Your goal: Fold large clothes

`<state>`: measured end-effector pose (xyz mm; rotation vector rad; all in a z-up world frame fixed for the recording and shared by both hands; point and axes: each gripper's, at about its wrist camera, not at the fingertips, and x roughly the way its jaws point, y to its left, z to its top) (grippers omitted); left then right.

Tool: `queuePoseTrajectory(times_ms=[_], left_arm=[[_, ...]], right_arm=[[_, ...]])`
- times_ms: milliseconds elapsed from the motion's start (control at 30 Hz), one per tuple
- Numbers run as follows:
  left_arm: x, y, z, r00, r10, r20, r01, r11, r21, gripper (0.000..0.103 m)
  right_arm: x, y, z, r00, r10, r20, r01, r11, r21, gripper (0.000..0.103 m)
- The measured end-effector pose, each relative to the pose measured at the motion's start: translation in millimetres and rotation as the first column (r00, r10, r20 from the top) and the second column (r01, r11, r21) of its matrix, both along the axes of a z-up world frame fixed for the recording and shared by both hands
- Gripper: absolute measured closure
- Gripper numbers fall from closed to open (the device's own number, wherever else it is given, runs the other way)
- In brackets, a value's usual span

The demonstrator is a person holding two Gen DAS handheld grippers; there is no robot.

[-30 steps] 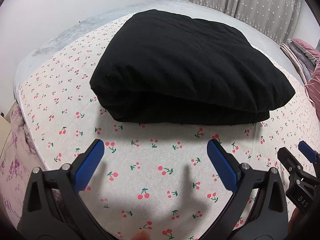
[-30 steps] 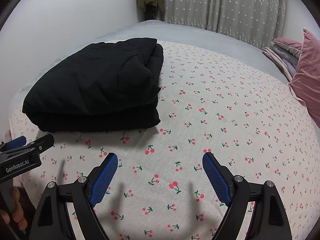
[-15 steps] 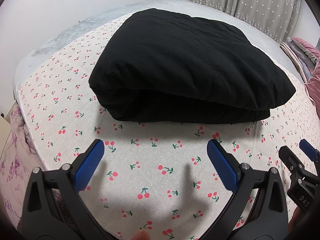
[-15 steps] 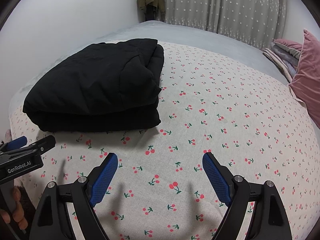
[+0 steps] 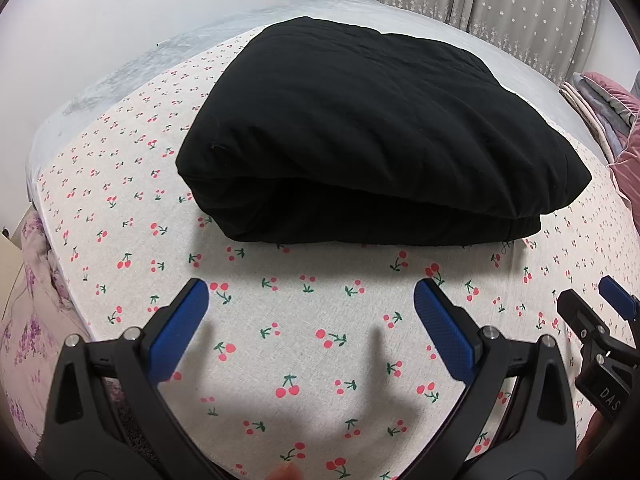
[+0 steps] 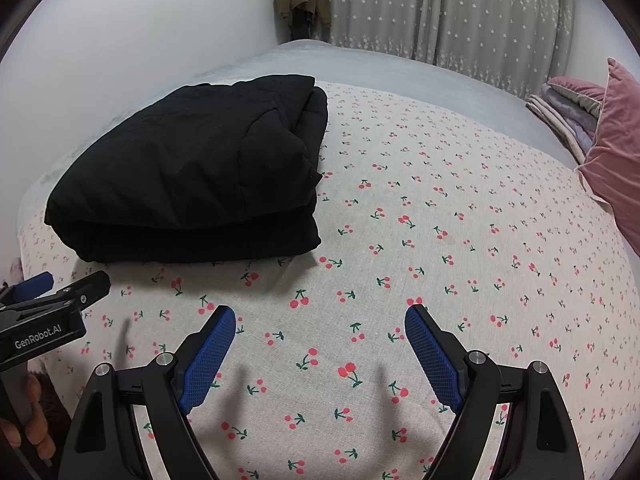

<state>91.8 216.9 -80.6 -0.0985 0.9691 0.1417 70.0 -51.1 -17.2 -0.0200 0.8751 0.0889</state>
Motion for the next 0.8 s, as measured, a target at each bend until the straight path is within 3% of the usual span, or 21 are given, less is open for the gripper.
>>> queuePoseTrajectory(times_ms=[800], left_arm=[[0.8,-4.6,-5.8,1.000,-0.012,-0.022,0.012,1.000,-0.008,0.001]], right_arm=[[0.5,-1.2,-1.9,1.000,0.008,-0.008,-0.008,1.000,0.002,0.015]])
